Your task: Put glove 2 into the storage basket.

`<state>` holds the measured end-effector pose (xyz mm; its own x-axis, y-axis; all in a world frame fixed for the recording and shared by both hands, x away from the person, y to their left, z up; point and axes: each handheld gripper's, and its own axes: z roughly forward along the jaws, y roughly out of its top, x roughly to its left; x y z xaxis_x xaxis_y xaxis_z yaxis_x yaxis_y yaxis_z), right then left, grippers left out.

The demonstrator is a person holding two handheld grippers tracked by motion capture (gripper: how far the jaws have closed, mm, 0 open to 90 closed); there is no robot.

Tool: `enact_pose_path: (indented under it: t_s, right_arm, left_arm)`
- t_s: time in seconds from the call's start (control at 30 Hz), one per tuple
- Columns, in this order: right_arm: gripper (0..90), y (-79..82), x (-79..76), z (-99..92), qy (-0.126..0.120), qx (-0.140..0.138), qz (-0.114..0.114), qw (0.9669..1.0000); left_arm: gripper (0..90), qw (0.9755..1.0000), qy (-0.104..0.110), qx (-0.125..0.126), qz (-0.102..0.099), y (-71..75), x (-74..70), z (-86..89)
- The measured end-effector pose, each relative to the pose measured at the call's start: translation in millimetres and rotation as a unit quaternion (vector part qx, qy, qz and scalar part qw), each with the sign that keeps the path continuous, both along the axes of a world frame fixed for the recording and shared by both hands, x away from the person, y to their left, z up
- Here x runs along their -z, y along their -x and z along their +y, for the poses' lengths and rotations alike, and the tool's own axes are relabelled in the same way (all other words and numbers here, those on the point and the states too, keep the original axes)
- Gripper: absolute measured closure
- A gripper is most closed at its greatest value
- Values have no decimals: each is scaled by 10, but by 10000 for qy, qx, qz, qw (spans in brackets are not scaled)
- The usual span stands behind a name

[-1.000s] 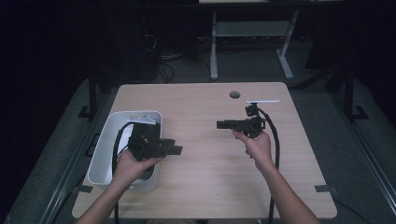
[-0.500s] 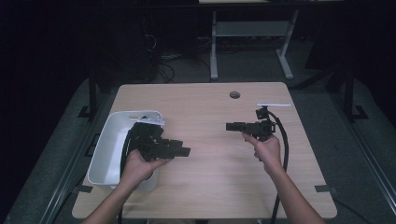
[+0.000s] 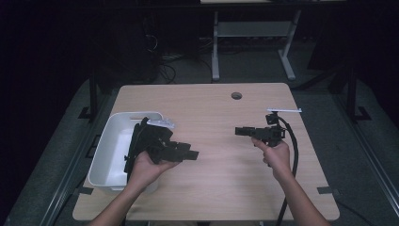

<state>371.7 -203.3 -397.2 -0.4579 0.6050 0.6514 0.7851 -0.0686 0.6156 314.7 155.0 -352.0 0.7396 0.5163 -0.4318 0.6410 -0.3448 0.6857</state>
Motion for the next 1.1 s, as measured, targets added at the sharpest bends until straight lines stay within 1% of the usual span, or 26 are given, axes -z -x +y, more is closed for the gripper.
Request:
enact_pose_path:
  t_s: [0.17, 0.27, 0.4, 0.57, 0.6, 0.73, 1.0, 1.1]
  right_arm:
    - [396, 29, 32, -76, -3, 68, -18, 10000]
    - [396, 52, 49, -115, -34, 105, 37, 9999]
    - [396, 75, 74, -175, -14, 143, 24, 9999]
    - [396, 101, 75, -238, -14, 166, 48, 9999]
    - [397, 106, 72, -256, -17, 180, 24, 9998]
    - [394, 126, 78, -302, 18, 210, 24, 9998]
    - [388, 192, 168, -423, 37, 281, 110, 9995]
    - [386, 213, 197, -459, 17, 282, 139, 9995]
  left_arm:
    - [427, 10000, -18, 77, 2, 6, 29, -69]
    - [421, 9999, -19, 111, 13, 9, 48, -117]
    - [415, 9999, -34, 160, 19, 20, 78, -191]
    - [413, 9997, -34, 230, 53, 35, 118, -281]
    - [413, 9996, -42, 261, 45, 36, 123, -291]
    - [410, 9996, -51, 283, 60, 48, 153, -348]
    - [394, 9993, -100, 360, 68, 59, 214, -436]
    - [392, 9993, -76, 364, 77, 70, 231, -465]
